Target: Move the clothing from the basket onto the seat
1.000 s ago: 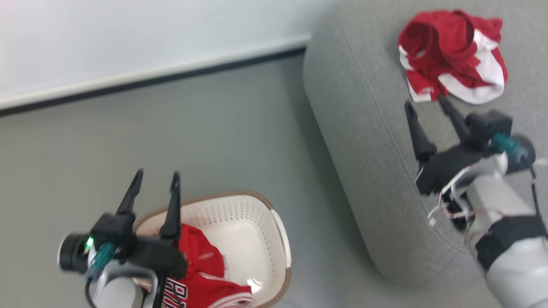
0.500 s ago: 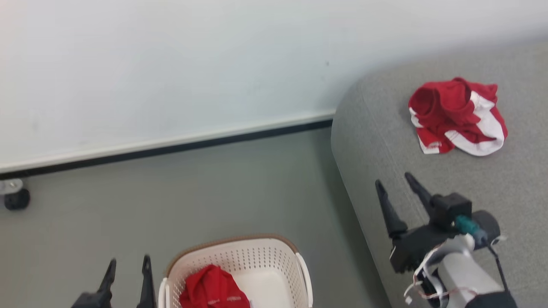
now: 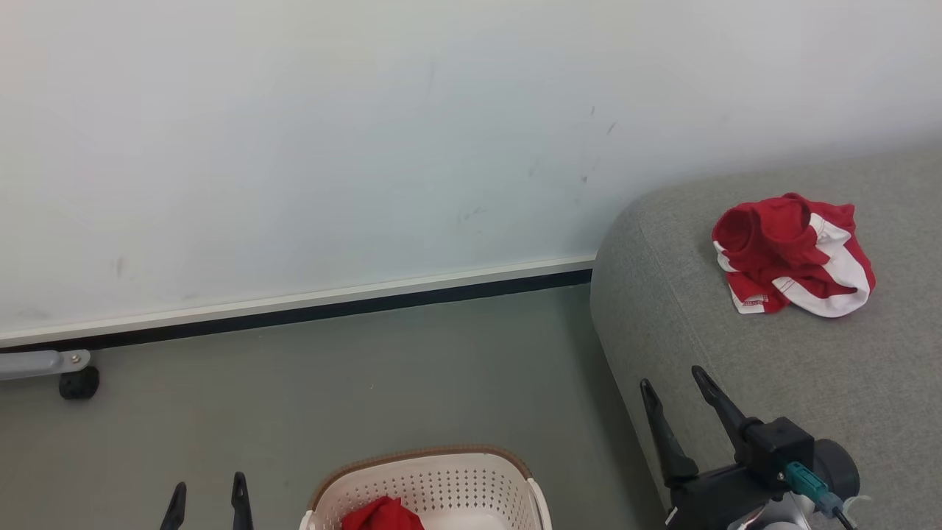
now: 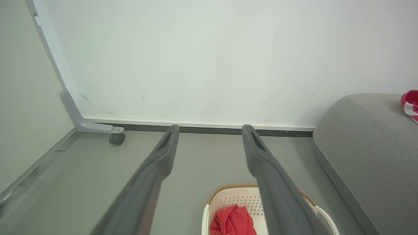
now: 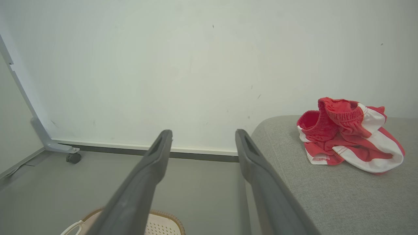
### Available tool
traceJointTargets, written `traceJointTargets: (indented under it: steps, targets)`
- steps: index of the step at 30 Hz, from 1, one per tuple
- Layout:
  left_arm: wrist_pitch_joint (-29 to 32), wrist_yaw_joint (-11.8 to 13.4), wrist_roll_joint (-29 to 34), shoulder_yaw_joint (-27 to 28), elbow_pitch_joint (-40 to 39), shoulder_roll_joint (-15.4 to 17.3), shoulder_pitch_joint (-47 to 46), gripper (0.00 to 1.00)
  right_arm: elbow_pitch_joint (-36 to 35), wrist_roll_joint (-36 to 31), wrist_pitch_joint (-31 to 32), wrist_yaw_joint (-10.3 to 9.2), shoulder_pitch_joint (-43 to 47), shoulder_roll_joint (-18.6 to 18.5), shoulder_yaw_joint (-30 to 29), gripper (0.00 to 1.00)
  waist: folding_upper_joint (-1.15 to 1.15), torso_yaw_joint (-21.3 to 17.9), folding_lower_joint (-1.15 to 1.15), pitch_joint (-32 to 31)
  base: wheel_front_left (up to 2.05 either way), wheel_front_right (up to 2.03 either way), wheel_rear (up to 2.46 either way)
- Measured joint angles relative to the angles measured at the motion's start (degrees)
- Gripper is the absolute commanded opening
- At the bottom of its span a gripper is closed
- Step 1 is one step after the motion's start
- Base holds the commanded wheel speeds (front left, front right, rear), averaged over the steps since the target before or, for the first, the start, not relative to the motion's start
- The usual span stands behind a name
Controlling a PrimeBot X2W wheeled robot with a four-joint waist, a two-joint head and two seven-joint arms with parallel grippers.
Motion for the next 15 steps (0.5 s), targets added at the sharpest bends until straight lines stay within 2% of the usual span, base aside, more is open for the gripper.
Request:
traceJointTargets:
  steps: [15]
  targets:
    - [-0.01,0.00,1.14,2.15,-2.44,-0.52,0.41,1.00,-6.58,-0.36,0.00,-1.27,4.91,-0.87,-2.33,1.00,0.01,0.02,0.01,0.51,0.00,0.00,0.00]
